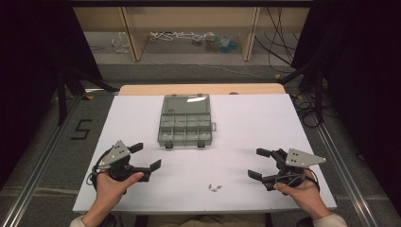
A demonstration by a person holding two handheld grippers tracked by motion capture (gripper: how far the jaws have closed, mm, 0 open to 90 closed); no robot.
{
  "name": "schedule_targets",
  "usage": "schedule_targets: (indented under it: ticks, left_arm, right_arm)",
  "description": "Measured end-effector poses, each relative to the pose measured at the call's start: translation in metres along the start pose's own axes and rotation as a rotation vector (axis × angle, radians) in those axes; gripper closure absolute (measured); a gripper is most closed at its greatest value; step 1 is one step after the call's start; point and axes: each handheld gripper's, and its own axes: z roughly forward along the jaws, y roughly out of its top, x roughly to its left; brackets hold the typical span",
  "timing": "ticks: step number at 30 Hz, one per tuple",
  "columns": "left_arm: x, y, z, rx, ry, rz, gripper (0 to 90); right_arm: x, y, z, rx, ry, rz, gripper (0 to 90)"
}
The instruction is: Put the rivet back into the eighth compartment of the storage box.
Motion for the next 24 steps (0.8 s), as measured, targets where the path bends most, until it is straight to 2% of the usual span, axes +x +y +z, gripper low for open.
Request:
schedule_targets:
  ticks: [1,2,4,5,6,7,9,10,11,12,13,14,15,17,19,20,22,24]
  left_arm:
    - [0.000,0.000,0.000,0.000,0.000,0.000,4.1]
    - [-0.002,0.000,0.000,0.005,0.010,-0.017,4.1]
    - [-0.002,0.000,0.000,0.007,0.003,-0.002,4.1]
    - [-0.003,0.000,0.000,0.008,0.005,-0.014,4.3]
    - [-0.003,0.000,0.000,0.008,0.003,-0.009,4.3]
    - [-0.003,0.000,0.000,0.009,-0.002,0.002,4.3]
    - [-0.005,0.000,0.001,0.013,-0.002,-0.014,4.3]
    - [-0.006,0.001,0.001,0.021,-0.009,0.009,4.4]
    - [-0.008,0.002,0.002,0.032,-0.002,0.005,4.3]
    - [-0.009,0.003,0.003,0.041,-0.006,0.017,4.2]
    - [-0.011,0.004,0.004,0.053,-0.009,0.028,3.4]
    - [-0.013,0.006,0.005,0.062,-0.010,0.040,2.5]
    - [-0.016,0.008,0.007,0.075,-0.011,0.056,2.5]
    - [-0.021,0.011,0.011,0.112,-0.022,0.094,2.5]
    - [-0.027,0.015,0.020,0.171,-0.049,0.140,2.5]
    - [-0.030,0.016,0.023,0.191,-0.067,0.146,2.5]
    - [-0.038,0.019,0.034,0.248,-0.112,0.186,4.3]
    - [-0.049,0.022,0.044,0.252,-0.160,0.230,12.2]
  right_arm:
    - [0.000,0.000,0.000,0.000,0.000,0.000,15.8]
    - [0.000,-0.001,0.001,-0.021,0.005,0.009,15.8]
    - [0.000,-0.001,0.001,-0.026,0.002,0.004,15.8]
    - [0.001,-0.001,0.001,-0.010,0.008,0.028,15.9]
    - [0.001,-0.001,0.001,-0.007,0.007,0.025,15.8]
    - [0.000,-0.001,0.001,-0.021,0.003,0.002,15.8]
    - [0.003,-0.001,0.001,-0.017,-0.016,0.026,15.8]
    - [0.003,-0.001,0.002,-0.020,-0.014,0.024,15.8]
    - [0.002,-0.001,0.002,-0.027,-0.016,0.015,15.8]
    - [0.003,-0.001,0.002,-0.021,-0.016,0.027,15.9]
    - [0.002,0.000,0.000,0.017,-0.002,0.019,15.8]
    - [0.002,0.000,0.000,0.019,-0.003,0.020,15.8]
    - [0.001,-0.001,0.001,0.005,-0.006,-0.003,15.9]
    - [0.000,-0.001,0.002,-0.005,-0.001,-0.005,15.8]
    - [0.000,-0.001,0.002,0.005,-0.003,-0.007,15.8]
    - [0.000,-0.001,0.002,0.008,-0.006,-0.005,15.8]
    - [0.000,-0.001,0.002,0.012,-0.004,-0.006,15.8]
    - [0.000,-0.001,0.002,0.012,-0.004,-0.005,15.8]
